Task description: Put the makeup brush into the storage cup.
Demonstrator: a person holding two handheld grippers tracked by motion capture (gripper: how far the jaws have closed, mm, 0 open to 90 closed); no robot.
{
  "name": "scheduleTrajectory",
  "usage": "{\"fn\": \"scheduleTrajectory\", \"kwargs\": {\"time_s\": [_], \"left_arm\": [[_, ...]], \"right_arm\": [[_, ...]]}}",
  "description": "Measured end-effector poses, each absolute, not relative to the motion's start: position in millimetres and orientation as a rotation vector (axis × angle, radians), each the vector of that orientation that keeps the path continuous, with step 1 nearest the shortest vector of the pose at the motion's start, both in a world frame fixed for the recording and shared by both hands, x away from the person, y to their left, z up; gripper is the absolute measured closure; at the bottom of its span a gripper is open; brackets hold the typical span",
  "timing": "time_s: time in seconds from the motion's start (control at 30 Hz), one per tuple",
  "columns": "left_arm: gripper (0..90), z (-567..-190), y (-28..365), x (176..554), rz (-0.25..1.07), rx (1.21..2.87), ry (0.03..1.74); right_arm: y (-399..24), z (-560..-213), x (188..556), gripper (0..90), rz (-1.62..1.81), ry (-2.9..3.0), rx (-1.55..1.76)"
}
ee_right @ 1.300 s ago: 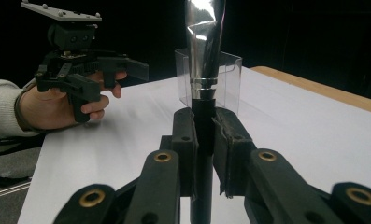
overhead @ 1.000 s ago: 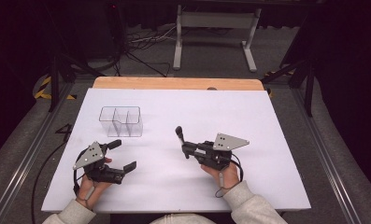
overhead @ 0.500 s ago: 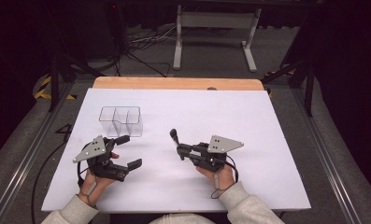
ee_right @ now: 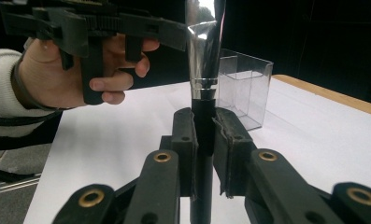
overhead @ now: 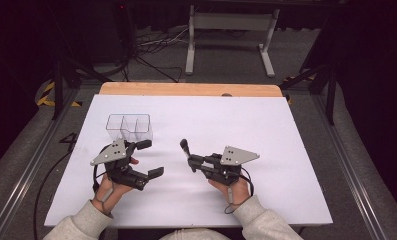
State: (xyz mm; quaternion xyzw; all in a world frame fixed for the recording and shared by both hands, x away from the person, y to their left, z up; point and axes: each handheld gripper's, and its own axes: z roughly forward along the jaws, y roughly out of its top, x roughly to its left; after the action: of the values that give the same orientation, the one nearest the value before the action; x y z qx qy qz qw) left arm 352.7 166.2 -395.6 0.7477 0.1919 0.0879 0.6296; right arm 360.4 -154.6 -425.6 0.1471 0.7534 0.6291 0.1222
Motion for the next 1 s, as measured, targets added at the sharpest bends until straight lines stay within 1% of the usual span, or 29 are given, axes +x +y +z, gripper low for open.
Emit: {"fn": "scheduleTrajectory", "kwargs": {"time_s": [0.3, 0.37, 0.6, 0.7, 0.8, 0.9, 1.0], "left_arm": [[1.1, -387.9, 146.2, 358.3, 0.188, 1.732, 0.417], [2.8, -387.3, 143.2, 358.7, 0.182, 1.739, 0.411], [3.7, -382.9, 126.8, 359.1, 0.16, 1.743, 0.379], [6.4, -381.6, 121.2, 360.2, 0.157, 1.749, 0.37], [10.3, -381.4, 117.8, 361.6, 0.143, 1.739, 0.365], [16.2, -382.4, 115.5, 362.9, 0.118, 1.735, 0.366], [27.8, -383.5, 112.5, 362.3, 0.13, 1.74, 0.353]], "right_arm": [[-153.2, -424.6, 358.9, 79.3, 1.845, 2.19, 0.423], [-153.7, -424.5, 358.8, 79.3, 1.844, 2.189, 0.423], [-154.3, -423.7, 358.1, 79.2, 1.842, 2.183, 0.422], [-154.5, -423.3, 357.8, 79.2, 1.841, 2.182, 0.42], [-155.1, -422.4, 357.4, 79.2, 1.841, 2.178, 0.419], [-155.7, -422.3, 357.5, 79.2, 1.84, 2.178, 0.417], [-155.9, -423.2, 358.1, 79.2, 1.841, 2.181, 0.427]]}}
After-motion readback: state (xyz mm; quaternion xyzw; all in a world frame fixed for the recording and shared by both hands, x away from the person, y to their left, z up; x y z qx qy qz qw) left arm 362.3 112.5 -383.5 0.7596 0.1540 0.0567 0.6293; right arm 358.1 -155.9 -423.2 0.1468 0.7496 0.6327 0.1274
